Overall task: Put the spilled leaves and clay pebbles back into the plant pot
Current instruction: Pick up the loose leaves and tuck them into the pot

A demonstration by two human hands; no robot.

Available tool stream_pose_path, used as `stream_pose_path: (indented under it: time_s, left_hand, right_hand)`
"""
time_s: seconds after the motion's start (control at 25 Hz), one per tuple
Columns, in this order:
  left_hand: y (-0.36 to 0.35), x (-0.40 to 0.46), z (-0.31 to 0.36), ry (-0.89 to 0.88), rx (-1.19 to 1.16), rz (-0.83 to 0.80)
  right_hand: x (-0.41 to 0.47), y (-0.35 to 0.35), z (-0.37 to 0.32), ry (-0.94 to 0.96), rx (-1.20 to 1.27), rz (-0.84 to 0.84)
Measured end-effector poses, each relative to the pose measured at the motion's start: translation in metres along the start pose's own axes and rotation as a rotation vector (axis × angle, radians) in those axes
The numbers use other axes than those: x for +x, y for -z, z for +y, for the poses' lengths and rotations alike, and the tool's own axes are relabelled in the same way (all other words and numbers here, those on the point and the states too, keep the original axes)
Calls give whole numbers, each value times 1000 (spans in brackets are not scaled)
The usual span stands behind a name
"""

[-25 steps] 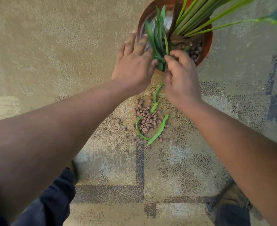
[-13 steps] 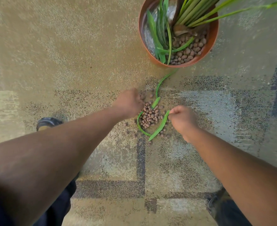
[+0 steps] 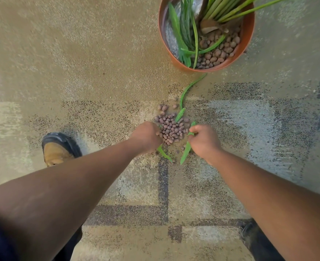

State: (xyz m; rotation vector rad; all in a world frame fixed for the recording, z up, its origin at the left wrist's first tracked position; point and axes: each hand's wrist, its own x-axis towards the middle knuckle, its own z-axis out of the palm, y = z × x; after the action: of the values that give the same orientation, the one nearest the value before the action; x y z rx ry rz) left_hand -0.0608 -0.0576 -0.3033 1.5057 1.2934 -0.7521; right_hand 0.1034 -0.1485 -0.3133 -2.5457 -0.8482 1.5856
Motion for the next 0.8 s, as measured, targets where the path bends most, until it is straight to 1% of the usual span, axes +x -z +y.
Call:
stream_pose_path:
  time_s: [0.08,0.12,0.2,0.32,0.4,0.48,0.52,0.6,0.68,0.72,0.8]
  left_hand:
    - [11,-3,0,16,-70,70]
    - [17,-5,1,30,-125,110]
    - [29,-13,7,30,-256,177]
    - [54,-32,31,-117,-440,292]
    - [76,-40,53,-253,-589,396]
    - [98,-40,74,-365,-656,527]
    - [109,-38,84,-409,-638,604]
    - [128,-27,103,-473,-512,765]
    - [143,-10,116,-514,-332,881]
    - [148,-1,121,-530,-253,904]
    - [152,16,125,-553,-127,877]
  right_hand:
    - [-3,4,4,46,-53,57]
    - [-6,7,3,54,-23,87]
    - [-12,15,-3,49,119,150]
    - [-22,35,-29,127,369,317]
    - [-24,58,-56,202,601,471]
    - [-22,89,-83,265,797,632]
    - [-17,104,-95,287,858,705]
    - [-4,131,-115,304,916,840]
    - [12,148,-127,294,843,944]
    - [19,153,-131,284,776,966]
    - [34,154,-134,277,618,947]
